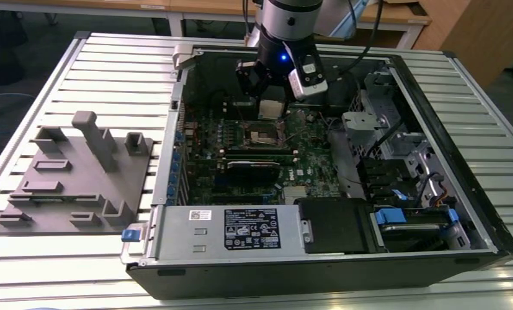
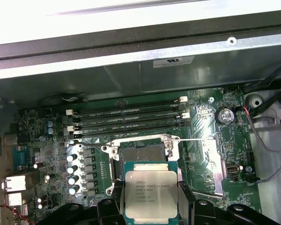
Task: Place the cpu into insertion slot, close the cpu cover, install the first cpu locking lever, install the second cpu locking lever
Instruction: 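Place the cpu into insertion slot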
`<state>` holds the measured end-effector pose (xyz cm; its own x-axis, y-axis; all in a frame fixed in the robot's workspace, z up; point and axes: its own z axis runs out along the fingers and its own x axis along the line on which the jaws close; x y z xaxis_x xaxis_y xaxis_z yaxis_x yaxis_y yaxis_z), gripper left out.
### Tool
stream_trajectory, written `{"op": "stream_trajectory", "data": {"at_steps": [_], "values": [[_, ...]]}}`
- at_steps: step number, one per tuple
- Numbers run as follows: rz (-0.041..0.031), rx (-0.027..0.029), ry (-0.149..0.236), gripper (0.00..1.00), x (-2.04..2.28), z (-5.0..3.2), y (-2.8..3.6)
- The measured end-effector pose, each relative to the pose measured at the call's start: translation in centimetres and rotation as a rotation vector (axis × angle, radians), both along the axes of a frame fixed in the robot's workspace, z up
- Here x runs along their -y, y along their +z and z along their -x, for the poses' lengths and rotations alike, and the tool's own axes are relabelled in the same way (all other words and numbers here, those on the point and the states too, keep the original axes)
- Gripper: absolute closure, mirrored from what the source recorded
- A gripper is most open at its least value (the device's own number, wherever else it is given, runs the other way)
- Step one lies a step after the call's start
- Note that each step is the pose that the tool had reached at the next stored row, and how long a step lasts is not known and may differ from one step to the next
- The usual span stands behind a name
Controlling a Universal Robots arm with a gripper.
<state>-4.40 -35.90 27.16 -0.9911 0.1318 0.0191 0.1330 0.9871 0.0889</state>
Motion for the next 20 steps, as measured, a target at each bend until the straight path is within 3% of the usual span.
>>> {"op": "stream_trajectory", "data": {"at_steps": [16,20], "values": [[0.0000,0.0000,-0.018,0.46,0.00,0.00,-0.01],[0.0000,0.0000,-0.043,0.46,0.00,0.00,-0.02]]}}
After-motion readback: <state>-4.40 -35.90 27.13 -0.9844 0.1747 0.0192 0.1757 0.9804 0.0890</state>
